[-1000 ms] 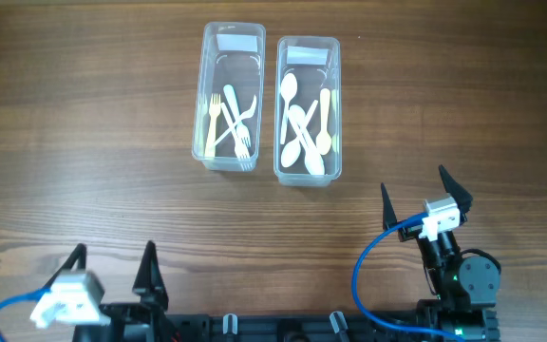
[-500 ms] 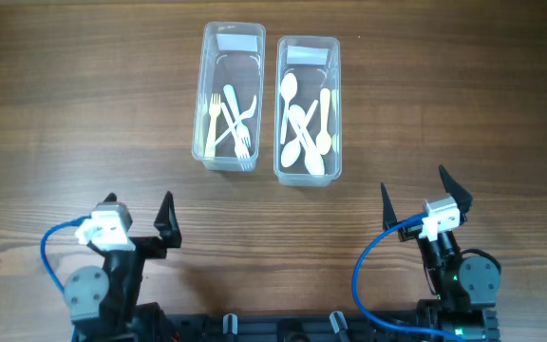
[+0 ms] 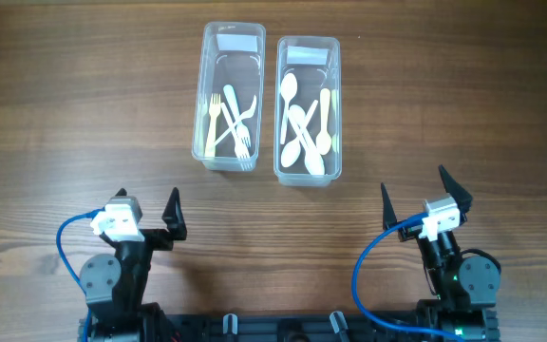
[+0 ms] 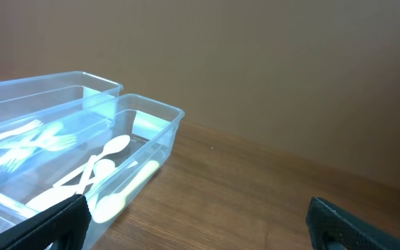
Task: Pack container
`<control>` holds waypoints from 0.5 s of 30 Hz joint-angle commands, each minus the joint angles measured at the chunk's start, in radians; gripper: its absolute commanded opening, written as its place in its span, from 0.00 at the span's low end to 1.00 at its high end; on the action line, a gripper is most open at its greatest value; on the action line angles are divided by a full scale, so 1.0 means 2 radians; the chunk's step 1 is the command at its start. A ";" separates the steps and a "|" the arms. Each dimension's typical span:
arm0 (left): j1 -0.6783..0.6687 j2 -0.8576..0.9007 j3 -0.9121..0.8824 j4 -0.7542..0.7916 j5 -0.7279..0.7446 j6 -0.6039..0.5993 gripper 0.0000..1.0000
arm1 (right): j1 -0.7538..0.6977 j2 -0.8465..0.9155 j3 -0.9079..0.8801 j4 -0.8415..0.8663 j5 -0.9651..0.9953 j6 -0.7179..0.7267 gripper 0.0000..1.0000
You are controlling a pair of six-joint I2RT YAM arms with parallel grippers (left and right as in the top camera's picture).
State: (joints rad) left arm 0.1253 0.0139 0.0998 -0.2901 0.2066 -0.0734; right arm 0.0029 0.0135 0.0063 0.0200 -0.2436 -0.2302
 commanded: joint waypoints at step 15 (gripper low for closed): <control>-0.051 -0.005 -0.006 0.007 0.003 0.099 1.00 | -0.004 -0.004 -0.001 0.002 -0.006 -0.002 1.00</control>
State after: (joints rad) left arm 0.0307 0.0139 0.0998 -0.2829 0.2070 0.1009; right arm 0.0029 0.0135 0.0063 0.0200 -0.2436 -0.2302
